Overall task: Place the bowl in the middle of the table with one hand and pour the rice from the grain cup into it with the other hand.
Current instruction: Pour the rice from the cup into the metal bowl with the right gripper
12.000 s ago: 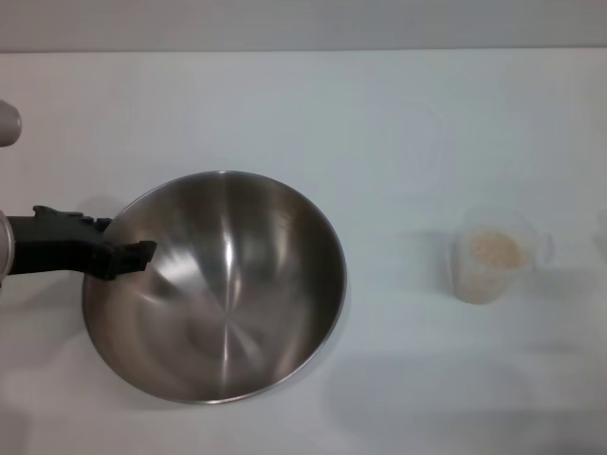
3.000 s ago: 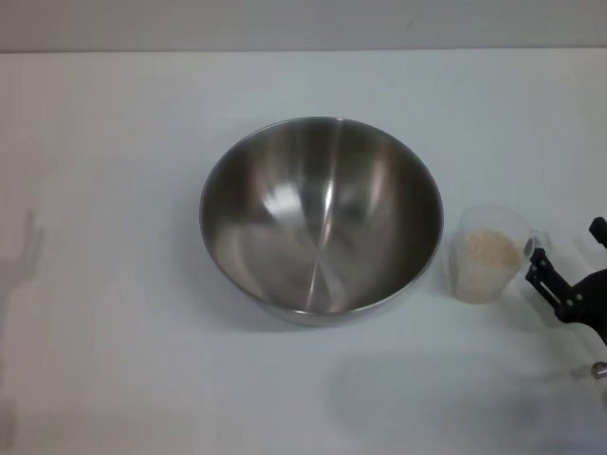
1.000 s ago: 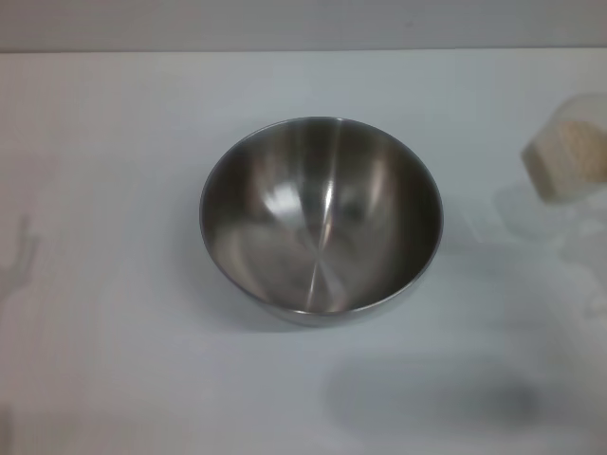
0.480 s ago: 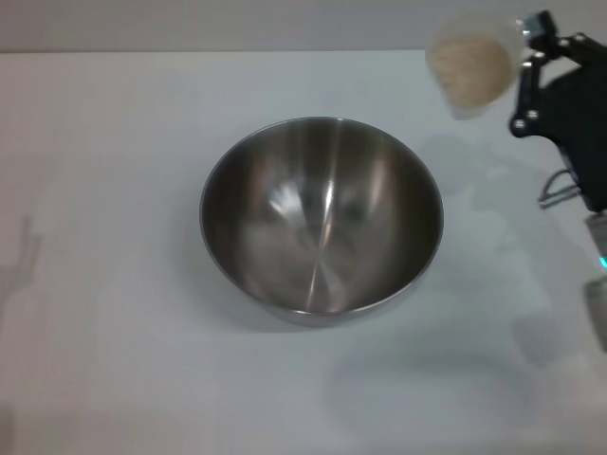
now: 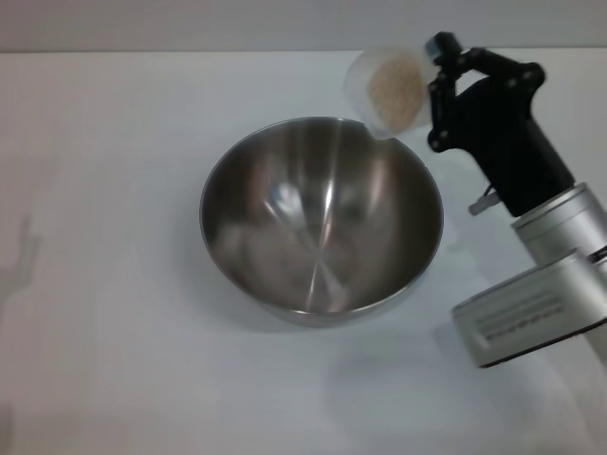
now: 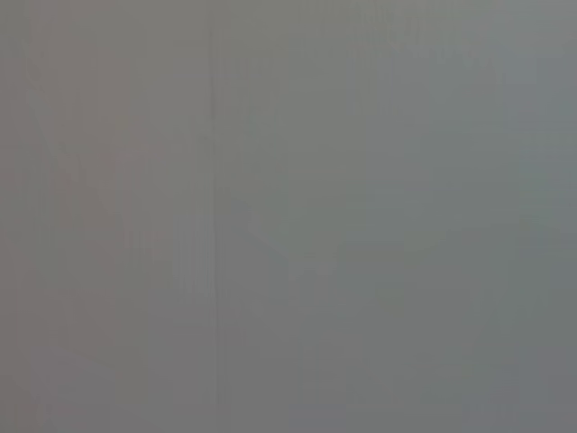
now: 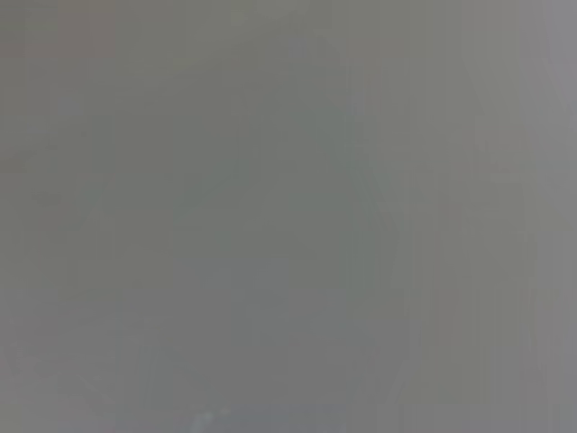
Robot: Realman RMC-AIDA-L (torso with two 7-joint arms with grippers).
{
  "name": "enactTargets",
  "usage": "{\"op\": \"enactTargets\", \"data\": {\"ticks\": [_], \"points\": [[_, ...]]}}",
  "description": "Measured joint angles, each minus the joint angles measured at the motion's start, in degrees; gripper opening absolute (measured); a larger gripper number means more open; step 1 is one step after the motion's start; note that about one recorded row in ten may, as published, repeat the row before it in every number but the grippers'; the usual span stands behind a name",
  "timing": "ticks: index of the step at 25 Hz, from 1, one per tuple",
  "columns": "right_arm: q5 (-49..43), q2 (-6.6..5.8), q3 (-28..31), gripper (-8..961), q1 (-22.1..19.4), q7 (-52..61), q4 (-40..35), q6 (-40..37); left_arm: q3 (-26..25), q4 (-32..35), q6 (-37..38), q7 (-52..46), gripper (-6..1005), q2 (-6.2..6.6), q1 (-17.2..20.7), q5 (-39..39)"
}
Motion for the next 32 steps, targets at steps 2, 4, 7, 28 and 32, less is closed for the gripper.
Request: {"op": "enactTargets", "data": {"ticks": [2,4,7,28,32], "points": [[-1.69,0.06,0.0,10,-0.15,-10.04,1.78,1.74,0.05,0.03,0.0,0.0,792,-0.04,-0.05,0.0],[-2.62,0.06,0.0,10,-0.25,-15.83,2.47,2.78,0.11,0.03,0.0,0.0,792,-0.05,-0.06,0.0],[-3.64,0.12,0.0,11,-0.35,-23.4,3.29,4.56,0.21,0.04,-0.01,0.0,792,-0.13,-0.16,0.0],[-11.92,0.15,-0.76,11,-0.83,-46.6,3.2,6.74,0.72,0.27,-0.12,0.0,792,-0.26,-0.66,0.0],[-11.79,0.15,-0.69,11,-0.83,-58.36,3.8,9.02,0.85,0.27,-0.13,0.0,792,-0.26,-0.75,0.0]]}}
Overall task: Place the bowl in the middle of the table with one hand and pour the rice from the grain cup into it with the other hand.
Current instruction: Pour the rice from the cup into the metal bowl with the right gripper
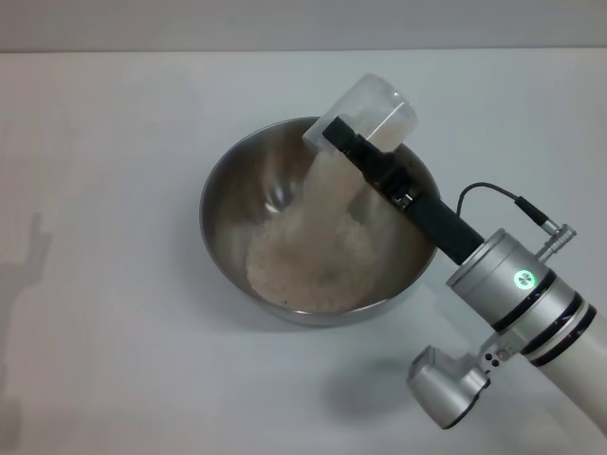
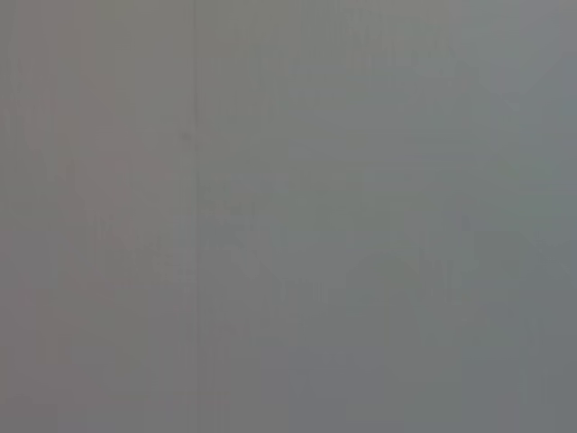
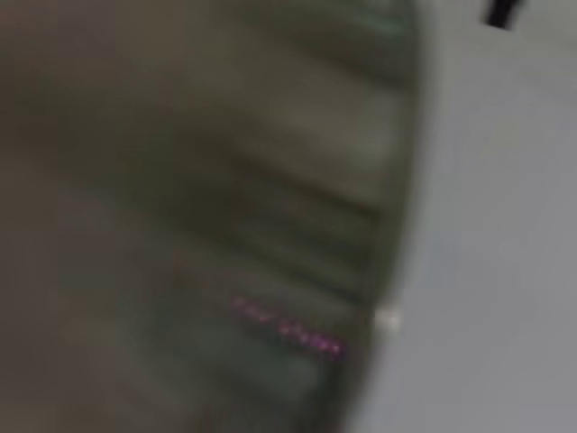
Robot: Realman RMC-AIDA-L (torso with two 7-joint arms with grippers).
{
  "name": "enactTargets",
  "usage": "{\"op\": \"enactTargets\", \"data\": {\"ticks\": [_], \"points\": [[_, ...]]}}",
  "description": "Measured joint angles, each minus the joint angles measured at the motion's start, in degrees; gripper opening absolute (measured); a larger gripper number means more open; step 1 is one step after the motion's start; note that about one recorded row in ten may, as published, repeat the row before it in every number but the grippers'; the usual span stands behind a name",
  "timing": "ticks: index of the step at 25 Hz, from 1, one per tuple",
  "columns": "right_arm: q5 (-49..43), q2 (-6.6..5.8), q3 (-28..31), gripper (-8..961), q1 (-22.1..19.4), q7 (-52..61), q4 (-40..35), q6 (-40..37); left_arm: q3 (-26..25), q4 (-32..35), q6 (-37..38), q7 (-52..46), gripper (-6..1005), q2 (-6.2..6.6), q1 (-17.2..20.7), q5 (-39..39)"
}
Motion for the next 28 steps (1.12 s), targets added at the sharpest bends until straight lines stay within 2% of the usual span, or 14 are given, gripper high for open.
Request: {"op": "enactTargets", "data": {"ticks": [13,18,21,28], "points": [[-0.18,-0.01,-1.08,10,0.01,-14.82,2.19,2.63,0.09,0.0,-0.12,0.0,792,0.0,-0.03,0.0],[-0.18,0.0,-1.68,11,0.0,-16.68,2.75,2.66,0.1,0.0,-0.13,0.0,792,0.0,-0.03,0.0],[-0.13,-0.01,-1.71,11,0.0,-14.66,3.21,2.79,0.15,0.0,-0.12,0.0,791,0.0,-0.03,0.0],[0.2,-0.01,-0.97,10,-1.73,7.39,7.18,1.41,0.17,0.0,-0.1,0.0,792,0.0,0.05,0.0]]}}
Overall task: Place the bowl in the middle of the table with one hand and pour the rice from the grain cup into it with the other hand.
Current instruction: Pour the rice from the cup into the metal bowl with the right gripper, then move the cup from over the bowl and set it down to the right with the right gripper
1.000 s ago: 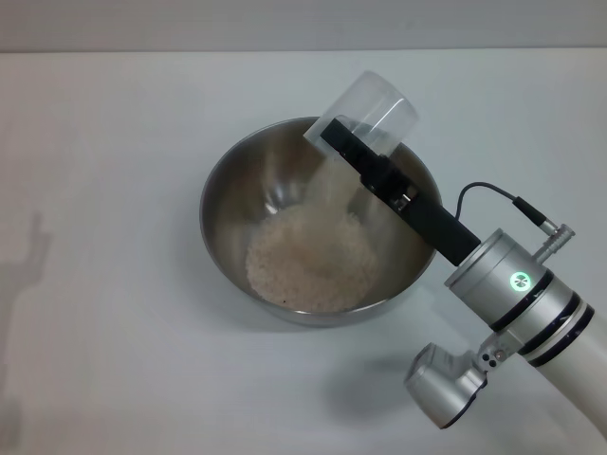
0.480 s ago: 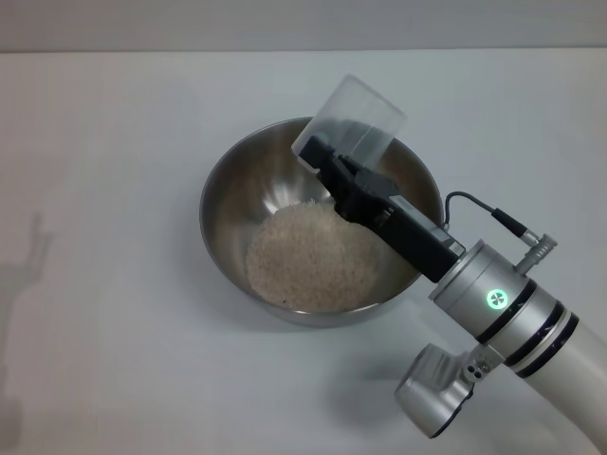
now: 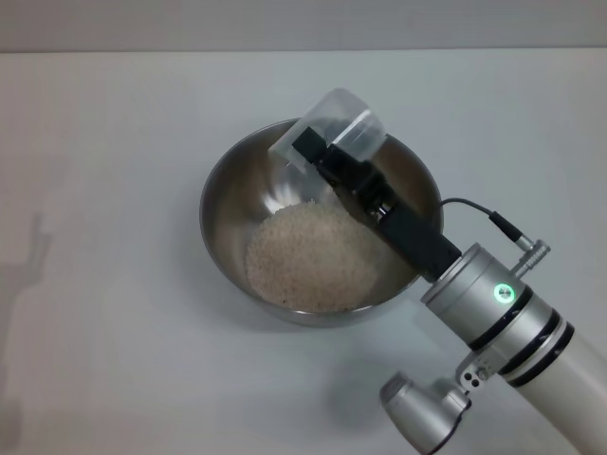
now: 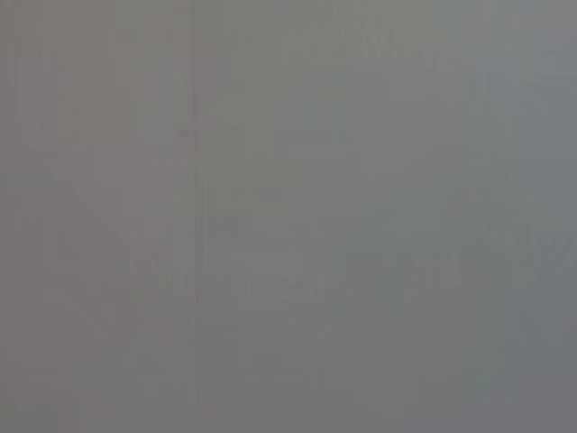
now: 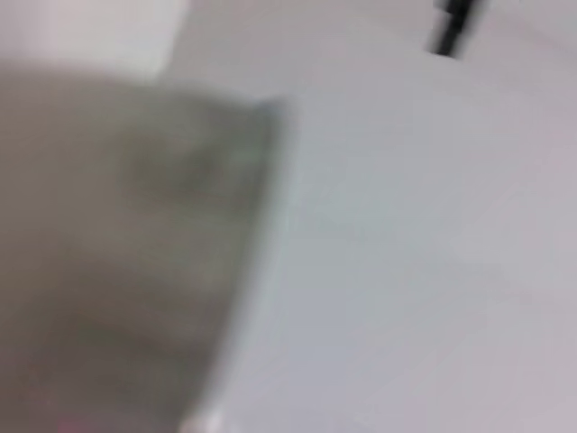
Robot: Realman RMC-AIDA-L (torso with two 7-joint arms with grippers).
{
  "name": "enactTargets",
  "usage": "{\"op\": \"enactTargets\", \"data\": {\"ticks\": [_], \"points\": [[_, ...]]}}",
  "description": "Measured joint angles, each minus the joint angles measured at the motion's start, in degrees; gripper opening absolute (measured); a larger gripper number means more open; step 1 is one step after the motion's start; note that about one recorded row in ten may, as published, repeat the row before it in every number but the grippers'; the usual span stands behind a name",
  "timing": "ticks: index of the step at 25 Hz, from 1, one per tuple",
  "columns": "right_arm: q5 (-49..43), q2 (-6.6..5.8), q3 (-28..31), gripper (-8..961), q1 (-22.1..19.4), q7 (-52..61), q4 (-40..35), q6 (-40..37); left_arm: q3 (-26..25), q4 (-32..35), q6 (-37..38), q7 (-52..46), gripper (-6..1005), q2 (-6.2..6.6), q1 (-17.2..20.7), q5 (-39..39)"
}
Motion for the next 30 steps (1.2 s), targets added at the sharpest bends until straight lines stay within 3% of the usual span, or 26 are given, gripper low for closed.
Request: {"op": "enactTargets", "data": {"ticks": [11,15,17,18,21,22,25,27,28,30], "points": [[6.92,0.0,0.18,9,-3.47,26.45,5.23,-5.82,-0.01,0.0,0.0,-0.07,792,0.0,-0.08,0.0],[7.78,-0.21,0.74,10,-4.57,42.44,4.64,-11.04,-0.01,0.0,-0.02,-0.09,791,0.0,-0.09,0.0],[7.8,-0.34,2.02,11,-5.32,56.12,2.57,-14.54,-0.01,-0.01,-0.02,-0.09,791,0.0,-0.09,0.0],[7.8,-0.34,2.02,11,-5.32,56.12,2.57,-14.54,-0.01,-0.01,-0.02,-0.09,791,0.0,-0.09,0.0],[7.81,-0.22,2.65,11,-5.81,66.6,-0.72,-17.05,-0.01,-0.11,-0.01,-0.09,792,0.0,-0.04,0.0],[7.81,-0.29,3.51,11,-6.32,75.48,-2.75,-18.9,-0.01,-0.12,-0.01,-0.09,792,0.0,-0.03,0.0],[7.81,-0.42,4.78,11,-6.81,83.71,-4.91,-20.15,0.06,-0.05,-0.04,-0.1,792,0.0,-0.07,0.0],[7.83,-0.45,7.58,11,-7.51,97.0,-9.2,-20.89,0.33,-0.06,-0.05,-0.14,792,0.0,-0.07,0.0],[7.83,-0.45,7.58,11,-7.51,97.0,-9.2,-20.89,0.33,-0.06,-0.05,-0.14,792,0.0,-0.07,0.0],[7.88,-0.4,10.74,10,-8.79,108.23,-13.2,-21.03,0.63,-0.05,-0.27,-0.15,792,0.0,-0.15,0.0]]}}
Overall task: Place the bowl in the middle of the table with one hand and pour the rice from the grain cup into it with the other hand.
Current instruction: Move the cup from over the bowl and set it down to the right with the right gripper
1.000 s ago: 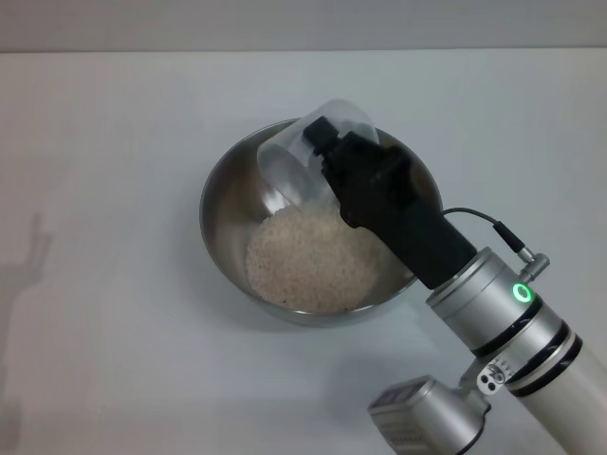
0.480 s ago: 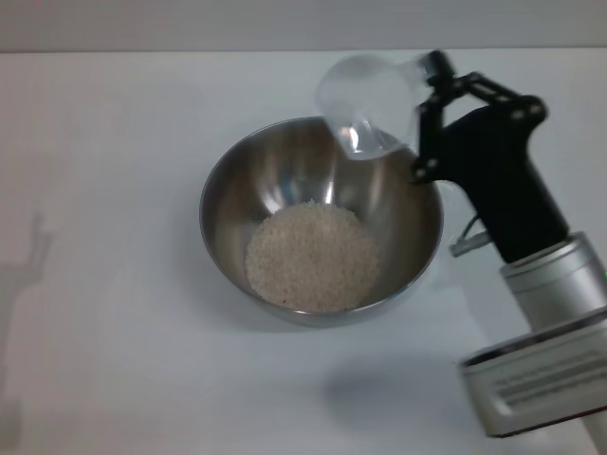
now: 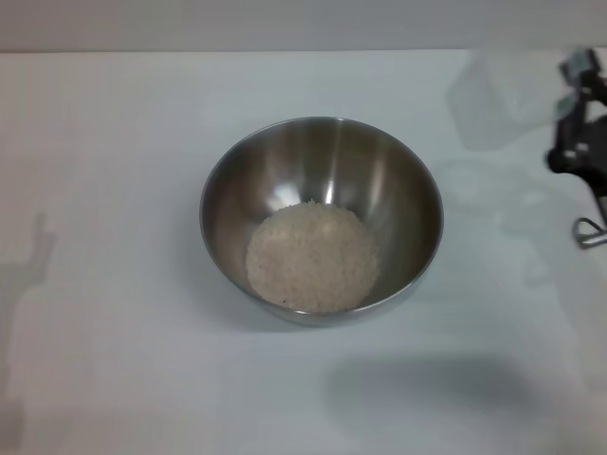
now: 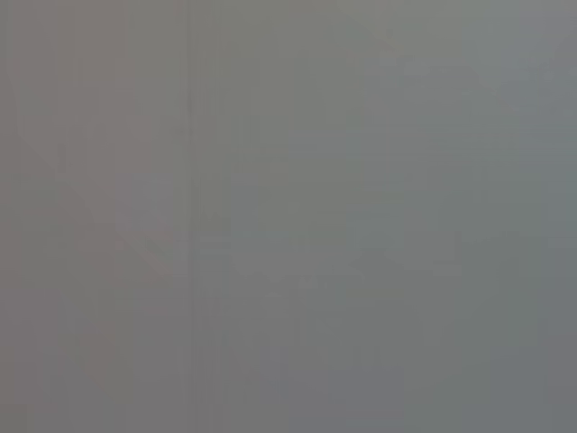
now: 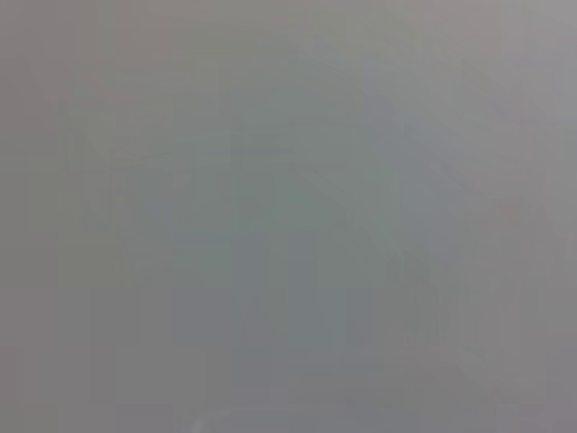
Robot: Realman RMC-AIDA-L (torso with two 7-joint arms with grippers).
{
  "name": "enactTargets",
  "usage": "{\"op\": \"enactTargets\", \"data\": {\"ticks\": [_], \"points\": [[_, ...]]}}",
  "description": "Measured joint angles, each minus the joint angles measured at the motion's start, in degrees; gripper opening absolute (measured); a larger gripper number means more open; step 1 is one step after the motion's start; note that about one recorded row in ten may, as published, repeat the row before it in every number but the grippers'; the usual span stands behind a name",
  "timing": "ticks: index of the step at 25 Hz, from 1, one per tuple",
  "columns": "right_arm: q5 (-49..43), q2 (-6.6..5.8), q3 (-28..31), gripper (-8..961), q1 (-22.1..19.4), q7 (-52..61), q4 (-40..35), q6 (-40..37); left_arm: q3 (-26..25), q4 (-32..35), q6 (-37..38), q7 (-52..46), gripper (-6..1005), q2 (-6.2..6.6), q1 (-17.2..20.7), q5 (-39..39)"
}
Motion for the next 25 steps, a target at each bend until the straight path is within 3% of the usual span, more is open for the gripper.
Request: {"op": "enactTargets", "data": {"ticks": [11,25], "points": [[2.09,0.24,4.44,11,-2.73,3.96,-7.31,4.92,0.71,0.15,-1.69,-0.03,790,0.0,-0.03,0.0],[4.47,0.03,3.68,14,4.42,4.09,-9.4,22.98,1.44,0.23,-2.06,-0.03,783,0.0,-0.12,0.0]]}}
